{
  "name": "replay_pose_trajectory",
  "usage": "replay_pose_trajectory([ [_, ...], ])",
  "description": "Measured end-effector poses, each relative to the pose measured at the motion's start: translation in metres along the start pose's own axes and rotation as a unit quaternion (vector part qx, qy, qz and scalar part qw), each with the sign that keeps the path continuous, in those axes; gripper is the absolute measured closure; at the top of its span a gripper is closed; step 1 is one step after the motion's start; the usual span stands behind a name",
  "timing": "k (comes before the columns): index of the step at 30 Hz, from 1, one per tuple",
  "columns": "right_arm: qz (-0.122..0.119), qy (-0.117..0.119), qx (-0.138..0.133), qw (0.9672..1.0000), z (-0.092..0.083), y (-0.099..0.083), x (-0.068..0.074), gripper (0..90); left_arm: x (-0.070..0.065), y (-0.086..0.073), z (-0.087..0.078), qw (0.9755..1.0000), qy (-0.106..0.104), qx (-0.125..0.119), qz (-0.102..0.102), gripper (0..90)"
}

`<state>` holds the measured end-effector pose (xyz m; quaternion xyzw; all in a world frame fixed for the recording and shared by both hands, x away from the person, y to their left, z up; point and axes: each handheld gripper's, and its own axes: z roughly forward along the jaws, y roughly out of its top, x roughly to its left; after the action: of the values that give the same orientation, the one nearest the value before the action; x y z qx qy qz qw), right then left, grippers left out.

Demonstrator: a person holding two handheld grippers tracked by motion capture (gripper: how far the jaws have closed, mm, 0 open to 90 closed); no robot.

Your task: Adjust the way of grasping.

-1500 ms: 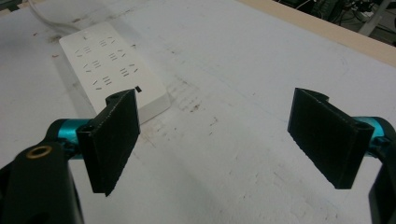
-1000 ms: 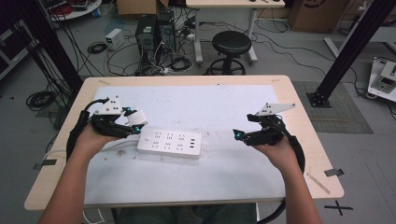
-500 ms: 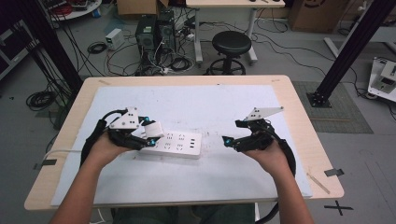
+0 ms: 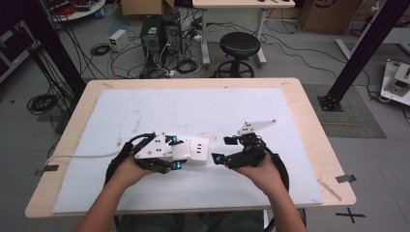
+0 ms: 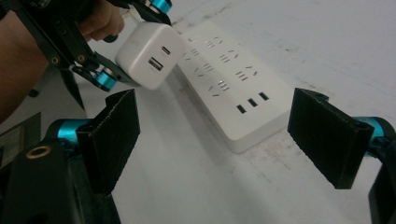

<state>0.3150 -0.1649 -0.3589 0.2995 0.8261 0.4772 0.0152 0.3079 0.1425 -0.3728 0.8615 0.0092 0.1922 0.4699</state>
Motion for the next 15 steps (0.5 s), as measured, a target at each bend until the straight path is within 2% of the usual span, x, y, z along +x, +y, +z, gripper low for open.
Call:
replay_pose_trajectory([
  [6, 0.009, 0.026, 0.004, 0.9996, 0.01, -0.001, 0.01, 17.1, -0.014, 0.005, 0.009, 0.9997, 0.0, -0.018, 0.015, 42.5],
  [8, 0.01, 0.027, 0.005, 0.9996, 0.012, -0.001, 0.011, 17.1, -0.018, 0.007, 0.011, 0.9995, 0.002, -0.024, 0.021, 42.5],
  [10, 0.016, 0.042, 0.004, 0.999, 0.016, -0.001, 0.014, 17.1, -0.021, 0.009, 0.012, 0.9993, 0.006, -0.027, 0.025, 42.5],
  [11, 0.016, 0.042, 0.004, 0.999, 0.016, -0.001, 0.014, 17.1, -0.021, 0.009, 0.012, 0.9993, 0.006, -0.027, 0.025, 42.5],
  [12, 0.022, 0.057, 0.003, 0.9981, 0.02, -0.001, 0.014, 17.1, -0.023, 0.01, 0.013, 0.9991, 0.01, -0.031, 0.028, 42.5],
  [15, 0.029, 0.067, 0.001, 0.9973, 0.023, -0.001, 0.014, 17.1, -0.024, 0.01, 0.014, 0.999, 0.012, -0.032, 0.029, 42.5],
])
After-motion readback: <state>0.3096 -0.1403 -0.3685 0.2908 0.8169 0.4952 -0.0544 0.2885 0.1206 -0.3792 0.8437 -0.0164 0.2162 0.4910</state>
